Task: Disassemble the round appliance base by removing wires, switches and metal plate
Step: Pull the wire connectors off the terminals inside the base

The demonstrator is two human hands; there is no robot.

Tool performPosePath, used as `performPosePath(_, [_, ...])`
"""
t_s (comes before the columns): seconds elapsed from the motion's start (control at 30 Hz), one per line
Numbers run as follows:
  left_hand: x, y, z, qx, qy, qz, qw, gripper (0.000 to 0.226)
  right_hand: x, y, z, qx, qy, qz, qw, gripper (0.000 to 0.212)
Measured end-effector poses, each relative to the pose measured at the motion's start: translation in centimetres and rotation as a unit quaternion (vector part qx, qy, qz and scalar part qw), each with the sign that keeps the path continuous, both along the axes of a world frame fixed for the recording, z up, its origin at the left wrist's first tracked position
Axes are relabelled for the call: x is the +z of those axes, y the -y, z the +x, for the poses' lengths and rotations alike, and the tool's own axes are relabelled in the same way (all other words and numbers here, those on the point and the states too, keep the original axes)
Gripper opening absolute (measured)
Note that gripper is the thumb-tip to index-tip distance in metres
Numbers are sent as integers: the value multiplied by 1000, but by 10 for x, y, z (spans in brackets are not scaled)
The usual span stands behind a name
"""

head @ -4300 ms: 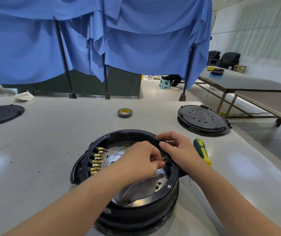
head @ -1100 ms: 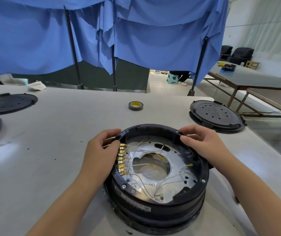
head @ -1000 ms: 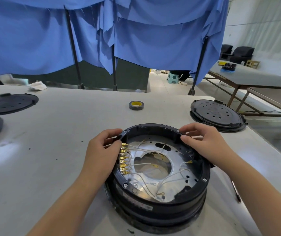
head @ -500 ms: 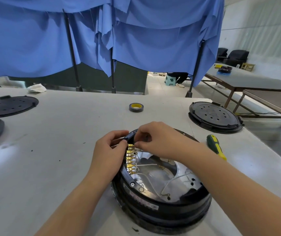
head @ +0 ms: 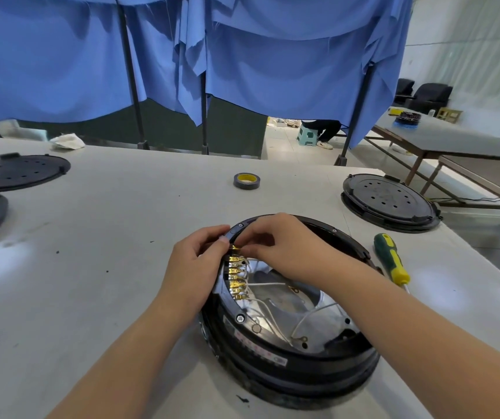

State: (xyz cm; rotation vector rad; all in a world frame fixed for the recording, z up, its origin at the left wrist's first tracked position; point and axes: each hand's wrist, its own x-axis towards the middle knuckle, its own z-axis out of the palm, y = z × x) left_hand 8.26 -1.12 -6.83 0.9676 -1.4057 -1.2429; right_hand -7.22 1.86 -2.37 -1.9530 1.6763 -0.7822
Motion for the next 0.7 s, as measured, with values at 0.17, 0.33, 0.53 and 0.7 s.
performPosePath(0.17, [-1, 1, 0, -3, 1, -4, 1000, 23, -2, 1, 2, -8, -15, -10, 1000, 15])
performPosePath(0.33, [-1, 2, 1, -4, 6, -5, 1000, 24, -2, 0, -1, -22, 2, 4, 1000, 13])
performPosePath(0.53, [-1, 2, 1, -8, 2, 3, 1000, 27, -2, 0, 2, -24, -18, 0, 1000, 19])
performPosePath(0.7, [0, 2, 1, -10, -1, 6, 1000, 26, -1, 1, 2, -29, -31, -6, 999, 19])
